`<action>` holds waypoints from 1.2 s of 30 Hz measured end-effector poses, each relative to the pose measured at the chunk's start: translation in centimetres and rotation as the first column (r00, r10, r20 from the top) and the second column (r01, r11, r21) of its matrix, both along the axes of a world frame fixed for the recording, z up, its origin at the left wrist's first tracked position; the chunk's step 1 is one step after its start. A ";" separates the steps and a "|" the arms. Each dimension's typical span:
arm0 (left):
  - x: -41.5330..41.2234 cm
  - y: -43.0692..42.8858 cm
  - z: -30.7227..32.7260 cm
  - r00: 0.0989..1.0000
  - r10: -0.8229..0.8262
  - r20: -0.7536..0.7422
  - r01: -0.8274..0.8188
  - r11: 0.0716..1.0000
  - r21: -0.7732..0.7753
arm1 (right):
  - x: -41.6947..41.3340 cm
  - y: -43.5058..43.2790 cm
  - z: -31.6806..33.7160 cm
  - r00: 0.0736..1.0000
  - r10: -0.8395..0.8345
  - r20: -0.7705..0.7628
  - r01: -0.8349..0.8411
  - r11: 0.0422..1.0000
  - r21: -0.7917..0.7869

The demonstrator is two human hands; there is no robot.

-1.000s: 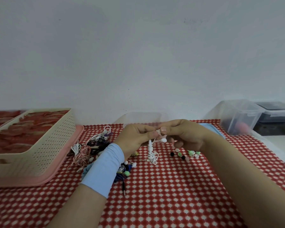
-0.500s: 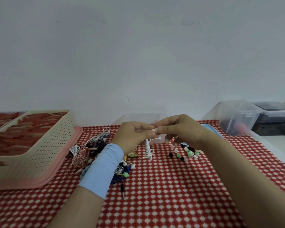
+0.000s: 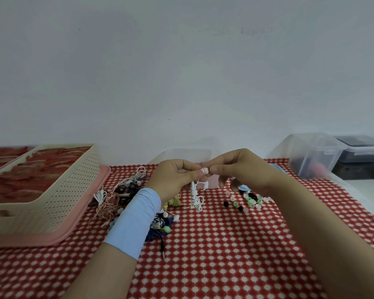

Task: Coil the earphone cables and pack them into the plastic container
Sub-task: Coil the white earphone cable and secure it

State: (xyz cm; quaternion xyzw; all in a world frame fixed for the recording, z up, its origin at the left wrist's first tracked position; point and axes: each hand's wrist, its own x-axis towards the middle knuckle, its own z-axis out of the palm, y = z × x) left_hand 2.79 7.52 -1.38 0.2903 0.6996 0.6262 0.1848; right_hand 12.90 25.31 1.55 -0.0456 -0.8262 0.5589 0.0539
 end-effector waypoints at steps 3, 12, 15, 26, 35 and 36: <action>0.2 -0.1 0.1 0.999 -0.048 0.018 0.048 0.999 0.003 | 0.0 0.1 -0.1 0.999 0.006 0.037 -0.003 0.998 -0.061; 0.2 -0.1 -0.2 0.997 -0.074 -0.031 0.073 0.997 -0.032 | -0.3 0.2 -1.0 0.995 0.003 0.102 0.012 0.990 -0.137; 0.1 -0.2 -0.3 0.995 -0.095 -0.039 0.092 0.994 -0.056 | -0.3 0.5 -1.0 0.990 0.049 0.134 -0.030 0.989 -0.146; -0.2 -0.2 -0.5 0.996 -0.085 0.012 0.085 0.996 -0.009 | -0.6 0.7 -1.4 0.993 0.055 0.104 -0.043 0.993 -0.108; 0.0 0.1 -0.2 0.995 -0.073 0.072 0.069 0.995 0.066 | -0.4 0.5 -1.2 0.966 0.155 0.206 -0.184 0.974 0.129; 0.0 0.1 -0.2 0.995 -0.068 0.068 0.063 0.996 0.068 | -0.5 0.4 -1.3 0.973 0.140 0.186 -0.163 0.980 0.114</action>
